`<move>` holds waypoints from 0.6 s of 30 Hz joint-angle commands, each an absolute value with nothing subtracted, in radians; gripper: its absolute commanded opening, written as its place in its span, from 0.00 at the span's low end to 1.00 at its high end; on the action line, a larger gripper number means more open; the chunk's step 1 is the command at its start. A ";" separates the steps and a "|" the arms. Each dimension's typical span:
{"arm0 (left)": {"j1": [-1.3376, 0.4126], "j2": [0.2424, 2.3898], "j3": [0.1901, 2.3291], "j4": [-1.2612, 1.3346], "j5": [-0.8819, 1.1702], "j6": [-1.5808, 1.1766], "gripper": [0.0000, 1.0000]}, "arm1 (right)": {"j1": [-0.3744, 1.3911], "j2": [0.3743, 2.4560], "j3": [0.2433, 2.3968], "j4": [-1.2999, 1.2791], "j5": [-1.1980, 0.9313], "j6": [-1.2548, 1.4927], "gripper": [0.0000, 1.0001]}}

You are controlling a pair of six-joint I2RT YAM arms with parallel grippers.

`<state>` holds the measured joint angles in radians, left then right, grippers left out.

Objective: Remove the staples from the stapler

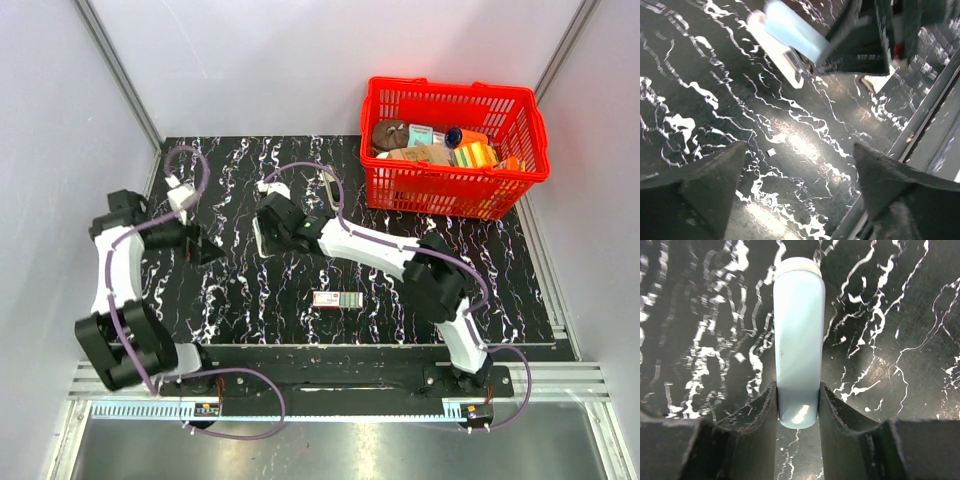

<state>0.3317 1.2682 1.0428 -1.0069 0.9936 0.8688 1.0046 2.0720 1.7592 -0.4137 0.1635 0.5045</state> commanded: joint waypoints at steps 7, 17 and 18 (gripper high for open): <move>0.526 1.395 1.238 -1.271 1.224 0.929 0.99 | 1.011 2.356 2.104 -0.644 0.147 0.448 0.00; 0.512 1.178 1.058 -0.785 0.942 0.446 0.99 | 1.015 2.641 2.555 -0.836 0.083 0.494 0.14; 0.512 1.180 1.057 -0.784 0.940 0.446 0.99 | 1.015 2.657 2.583 -0.839 0.078 0.502 0.17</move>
